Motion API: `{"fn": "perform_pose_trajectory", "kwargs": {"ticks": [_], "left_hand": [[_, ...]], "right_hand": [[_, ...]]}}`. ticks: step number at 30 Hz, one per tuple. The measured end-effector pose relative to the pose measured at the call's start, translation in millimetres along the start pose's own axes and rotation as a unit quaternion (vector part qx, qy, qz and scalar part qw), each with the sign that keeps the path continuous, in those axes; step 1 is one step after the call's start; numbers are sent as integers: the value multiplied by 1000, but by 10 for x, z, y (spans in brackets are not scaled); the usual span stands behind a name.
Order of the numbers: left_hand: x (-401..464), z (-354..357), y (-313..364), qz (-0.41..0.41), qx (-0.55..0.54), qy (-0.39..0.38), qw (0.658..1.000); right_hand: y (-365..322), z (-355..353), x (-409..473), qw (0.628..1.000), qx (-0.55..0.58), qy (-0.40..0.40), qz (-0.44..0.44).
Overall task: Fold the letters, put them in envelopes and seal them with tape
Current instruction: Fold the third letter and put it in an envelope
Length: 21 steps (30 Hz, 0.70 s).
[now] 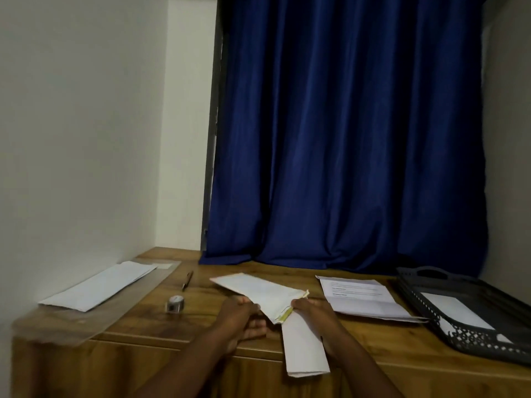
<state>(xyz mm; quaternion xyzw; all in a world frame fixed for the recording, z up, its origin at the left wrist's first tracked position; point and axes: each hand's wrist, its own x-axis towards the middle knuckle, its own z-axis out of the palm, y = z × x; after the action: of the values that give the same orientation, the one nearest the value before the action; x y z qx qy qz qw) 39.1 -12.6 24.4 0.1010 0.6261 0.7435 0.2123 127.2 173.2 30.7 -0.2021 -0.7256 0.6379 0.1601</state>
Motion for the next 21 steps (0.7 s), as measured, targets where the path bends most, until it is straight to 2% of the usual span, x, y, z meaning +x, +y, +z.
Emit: {"fn": "perform_pose_trajectory", "kwargs": {"ticks": [2, 3, 5, 7, 10, 12, 14, 18, 21], "left_hand": [[-6, -151, 24, -15, 134, -26, 990], [6, -214, 50, 8, 214, -22, 977], [38, -279, 106, 106, 386, 47, 915], [19, -231, 142, 203, 484, 111, 844], [15, -39, 54, 268, 496, 69, 823], [68, 71, -56, 297, 533, 45, 791], [129, 119, -135, 317, 545, 35, 775], [219, 73, -224, 337, 484, 13, 808], [232, 36, -248, 355, 466, 12, 810]], "right_hand": [[-9, -2, 73, 1000, -10, 12, 26], [-6, 14, 111, 999, -16, 12, 32], [27, 54, 156, 999, -29, 16, 30], [76, 97, 171, 998, -44, 26, 22], [99, 124, 191, 998, -54, 33, 15], [103, 113, 191, 997, -66, 30, 11], [114, 87, 185, 997, -68, 26, 1], [142, 52, 191, 997, -67, 21, -11], [140, 65, 205, 997, -70, 29, -11]]}}
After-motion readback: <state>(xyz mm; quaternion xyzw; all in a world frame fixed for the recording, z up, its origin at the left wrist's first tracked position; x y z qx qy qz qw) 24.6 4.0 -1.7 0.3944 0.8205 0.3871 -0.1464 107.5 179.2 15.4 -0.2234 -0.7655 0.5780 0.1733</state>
